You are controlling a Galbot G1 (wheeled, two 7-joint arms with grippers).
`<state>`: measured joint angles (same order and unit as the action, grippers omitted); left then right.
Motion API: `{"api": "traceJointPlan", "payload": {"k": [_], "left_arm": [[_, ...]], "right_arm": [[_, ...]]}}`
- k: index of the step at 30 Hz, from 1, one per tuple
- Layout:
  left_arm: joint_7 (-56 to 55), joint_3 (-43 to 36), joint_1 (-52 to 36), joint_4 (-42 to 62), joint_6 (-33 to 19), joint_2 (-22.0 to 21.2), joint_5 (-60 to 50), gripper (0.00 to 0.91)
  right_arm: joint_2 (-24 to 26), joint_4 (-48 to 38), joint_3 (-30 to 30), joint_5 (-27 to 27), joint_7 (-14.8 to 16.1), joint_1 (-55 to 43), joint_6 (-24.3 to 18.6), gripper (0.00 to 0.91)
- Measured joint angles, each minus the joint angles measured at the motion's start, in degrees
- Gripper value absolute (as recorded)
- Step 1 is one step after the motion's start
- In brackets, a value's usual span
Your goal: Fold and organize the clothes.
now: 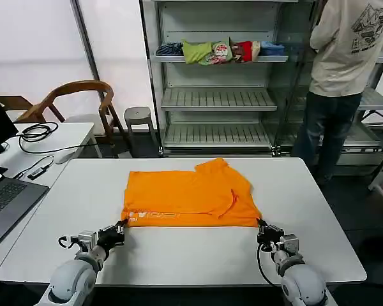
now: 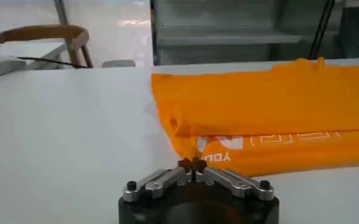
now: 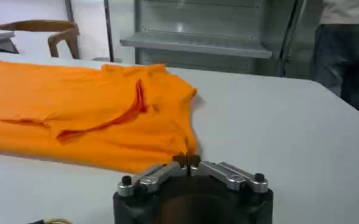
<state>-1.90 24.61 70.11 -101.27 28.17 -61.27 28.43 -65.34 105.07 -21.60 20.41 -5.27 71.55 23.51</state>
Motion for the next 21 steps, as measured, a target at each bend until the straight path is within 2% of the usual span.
{"api": "traceJointPlan", "payload": {"k": [21], "left_arm": [[0.17,4.91,12.61,-9.89,-1.46,0.21,-0.32,0.02]], "right_arm": [[1.73,10.61,-3.42,-2.43,0.33,12.88,-2.14,0.0]]}}
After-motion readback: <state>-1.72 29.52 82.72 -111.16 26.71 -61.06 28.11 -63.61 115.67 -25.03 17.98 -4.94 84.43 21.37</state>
